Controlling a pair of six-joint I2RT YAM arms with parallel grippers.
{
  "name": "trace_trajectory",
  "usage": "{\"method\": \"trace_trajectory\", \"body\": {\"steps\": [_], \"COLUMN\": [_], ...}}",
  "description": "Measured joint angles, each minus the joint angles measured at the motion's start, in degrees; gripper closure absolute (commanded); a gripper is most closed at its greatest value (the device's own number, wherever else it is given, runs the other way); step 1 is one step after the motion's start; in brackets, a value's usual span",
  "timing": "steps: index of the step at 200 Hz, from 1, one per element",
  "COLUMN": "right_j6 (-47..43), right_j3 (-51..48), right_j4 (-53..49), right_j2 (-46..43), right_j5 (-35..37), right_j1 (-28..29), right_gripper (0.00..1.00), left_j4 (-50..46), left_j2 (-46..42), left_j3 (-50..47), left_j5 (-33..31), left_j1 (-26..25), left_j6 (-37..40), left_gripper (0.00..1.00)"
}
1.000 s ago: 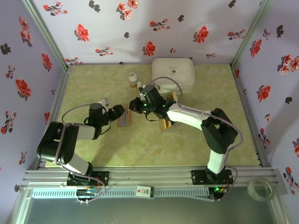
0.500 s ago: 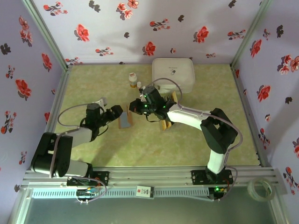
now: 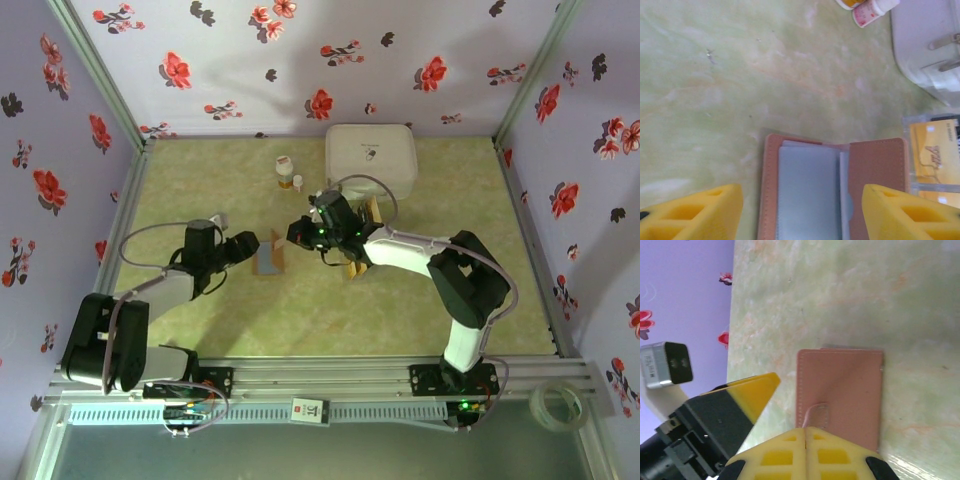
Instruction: Put the credit cards into the card holder
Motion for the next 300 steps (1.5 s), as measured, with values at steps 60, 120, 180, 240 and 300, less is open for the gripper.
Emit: {"method": "trace_trajectory", "body": {"steps": [60,120,180,240,300], "right_j6": [0.0,-3.8,-10.6,-13.1,-13.5], "right_j3": [-3.7,-5.5,-3.9,-2.7,-2.1], "right_j4": [1.2,-4.5,-14.7,-17.3,-17.4], "right_j2": [-0.1,-2.5,-3.5,-3.0,-0.9], "right_j5": [0.0,3.0,8.1,9.7,9.8], "right_j1": [-1.6,-2.6,-2.6,-2.1,-1.0], "right_gripper": [1.0,1.0,1.0,1.0,1.0], "left_j4": [-10.7,-15.3,-16.9,-17.2,-16.2], "left_j2": [1.2,4.9,6.7,8.3,9.1], "left_j3": [5.7,8.0,9.8,11.1,11.6], "left_j5": [-6.2,-9.7,-10.6,-10.8,-8.9], "left_j1": [-3.8,-6.3,-7.3,-7.4,-7.4], "left_j6": [4.9,7.0,8.2,9.0,9.6], "left_gripper": [0.35,0.35,0.34,0.34,0.48]}}
